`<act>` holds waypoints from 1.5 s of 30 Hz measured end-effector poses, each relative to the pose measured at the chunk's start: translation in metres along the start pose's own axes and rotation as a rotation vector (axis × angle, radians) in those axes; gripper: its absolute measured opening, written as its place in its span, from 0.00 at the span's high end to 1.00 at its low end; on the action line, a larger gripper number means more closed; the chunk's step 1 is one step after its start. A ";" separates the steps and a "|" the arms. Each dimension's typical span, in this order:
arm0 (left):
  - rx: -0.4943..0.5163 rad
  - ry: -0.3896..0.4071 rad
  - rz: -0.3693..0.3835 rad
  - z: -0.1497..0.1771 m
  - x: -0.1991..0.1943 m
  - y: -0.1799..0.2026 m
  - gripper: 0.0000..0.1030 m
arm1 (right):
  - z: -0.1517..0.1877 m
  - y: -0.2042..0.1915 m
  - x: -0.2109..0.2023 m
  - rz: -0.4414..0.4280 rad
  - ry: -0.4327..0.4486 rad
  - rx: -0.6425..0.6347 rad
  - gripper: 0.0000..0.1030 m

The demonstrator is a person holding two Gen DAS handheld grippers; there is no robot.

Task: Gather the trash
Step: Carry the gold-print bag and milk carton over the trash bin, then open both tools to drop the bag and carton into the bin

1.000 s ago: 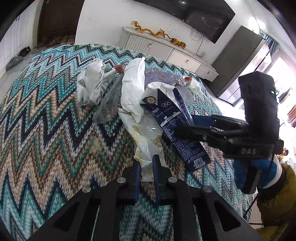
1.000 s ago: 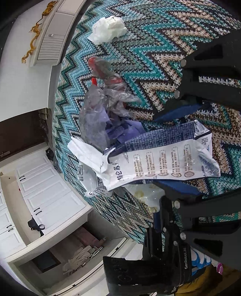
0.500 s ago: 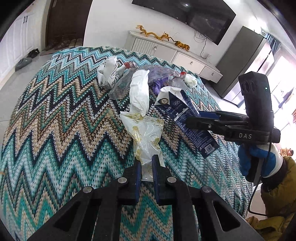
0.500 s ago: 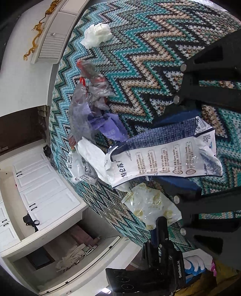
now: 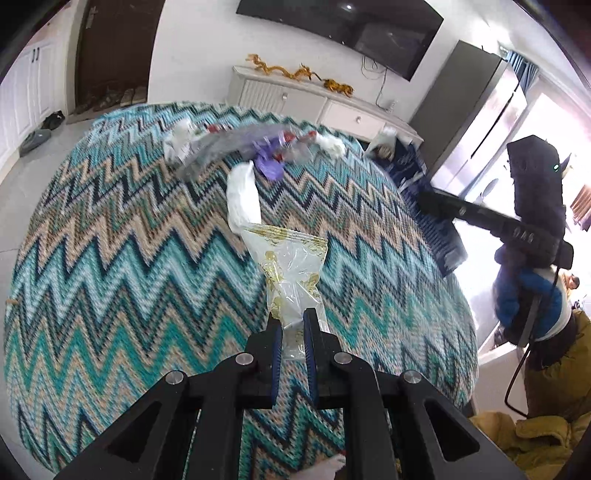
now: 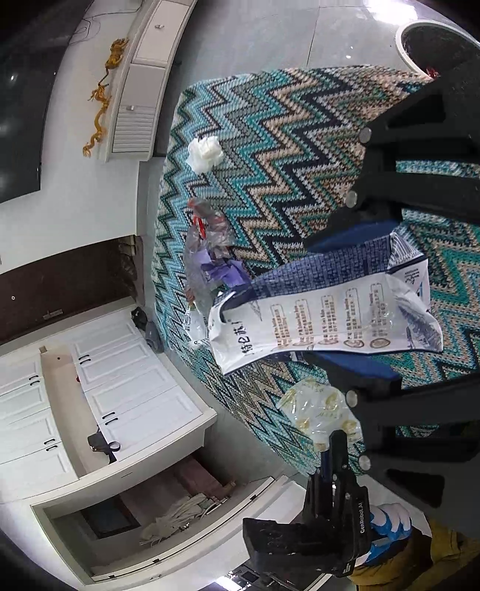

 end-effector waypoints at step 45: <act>0.421 -0.407 0.273 0.050 0.321 0.422 0.80 | 0.231 0.421 -0.213 0.734 0.090 0.683 0.49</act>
Point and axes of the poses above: each gripper's, at about its wrist camera, not at the fingertips, and x roughly the way its jaws point, y to its right, z to its underside, the point moved 9 cm from there along x, roughly the way its jaws point, and after that the axes turned 14 degrees about y, right-handed, at the moved point
